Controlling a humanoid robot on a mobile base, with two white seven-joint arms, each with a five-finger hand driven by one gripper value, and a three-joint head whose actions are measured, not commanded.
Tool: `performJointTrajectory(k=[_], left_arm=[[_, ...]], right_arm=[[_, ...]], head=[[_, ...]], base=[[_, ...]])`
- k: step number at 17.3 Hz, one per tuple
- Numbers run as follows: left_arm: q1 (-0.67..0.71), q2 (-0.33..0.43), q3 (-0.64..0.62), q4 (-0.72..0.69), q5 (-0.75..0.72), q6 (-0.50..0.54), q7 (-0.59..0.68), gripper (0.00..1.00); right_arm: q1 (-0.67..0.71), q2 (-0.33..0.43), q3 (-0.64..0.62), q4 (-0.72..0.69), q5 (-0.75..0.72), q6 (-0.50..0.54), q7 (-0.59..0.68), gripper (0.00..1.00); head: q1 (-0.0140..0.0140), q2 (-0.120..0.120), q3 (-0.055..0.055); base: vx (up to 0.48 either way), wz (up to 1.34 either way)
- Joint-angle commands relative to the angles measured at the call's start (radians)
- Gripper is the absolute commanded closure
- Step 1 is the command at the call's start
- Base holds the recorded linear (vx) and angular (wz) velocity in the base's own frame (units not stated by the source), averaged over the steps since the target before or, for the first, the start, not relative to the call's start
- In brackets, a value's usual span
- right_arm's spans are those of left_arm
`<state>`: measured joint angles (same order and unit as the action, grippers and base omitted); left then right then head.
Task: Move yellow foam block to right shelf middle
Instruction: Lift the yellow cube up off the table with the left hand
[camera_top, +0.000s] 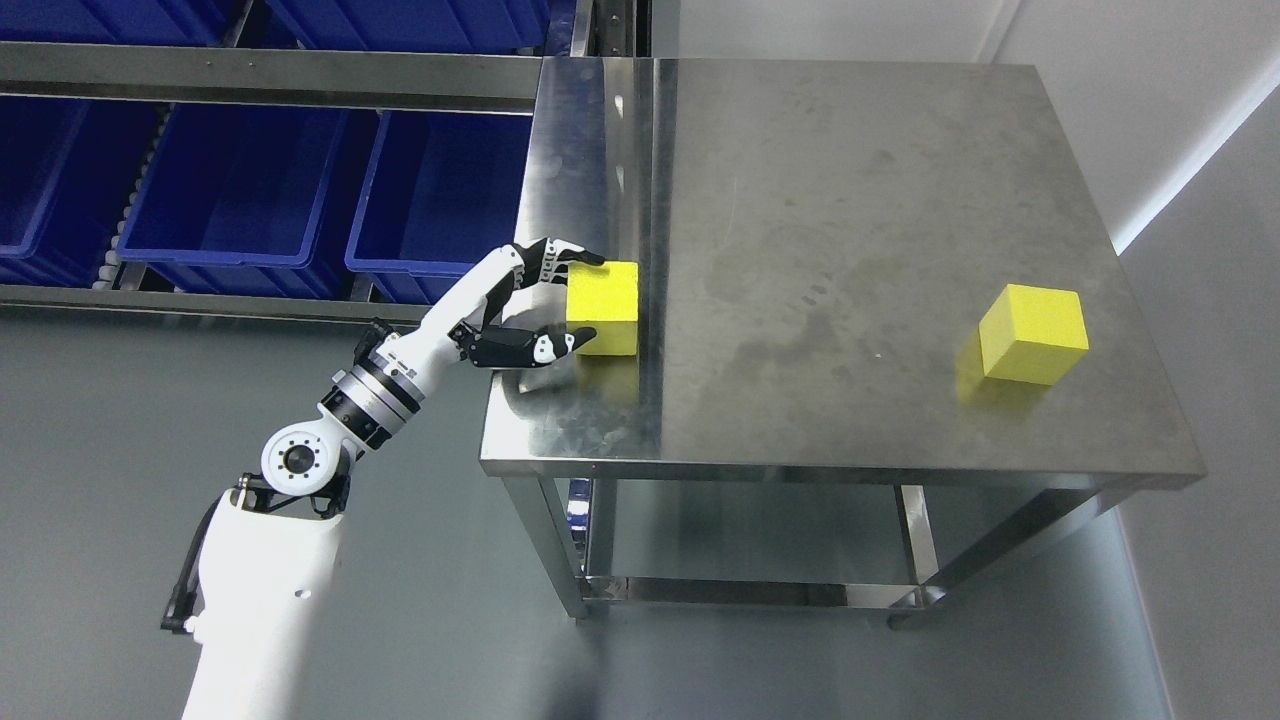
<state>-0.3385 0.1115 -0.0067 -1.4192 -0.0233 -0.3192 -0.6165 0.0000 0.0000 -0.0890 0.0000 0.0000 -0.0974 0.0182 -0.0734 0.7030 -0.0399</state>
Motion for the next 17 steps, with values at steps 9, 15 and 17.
performJointTrajectory(k=[9, 15, 17], left_arm=[[-0.043, -0.094, 0.123, -0.026, 0.376, -0.133, 0.338, 0.56], [-0.017, -0.094, 0.12, -0.067, 0.376, -0.139, 0.478, 0.65], [-0.016, -0.094, 0.117, -0.073, 0.376, -0.139, 0.478, 0.65]], right_arm=[[-0.003, -0.017, 0.0, -0.017, 0.0, 0.001, 0.0, 0.0], [-0.001, -0.017, 0.0, -0.017, 0.0, 0.001, 0.0, 0.0], [-0.003, -0.017, 0.0, -0.017, 0.0, 0.001, 0.0, 0.0]], head=[[0.0, 0.0, 0.0], [0.0, 0.0, 0.0], [0.0, 0.0, 0.0]], base=[[0.0, 0.0], [-0.006, 0.0], [-0.048, 0.0]])
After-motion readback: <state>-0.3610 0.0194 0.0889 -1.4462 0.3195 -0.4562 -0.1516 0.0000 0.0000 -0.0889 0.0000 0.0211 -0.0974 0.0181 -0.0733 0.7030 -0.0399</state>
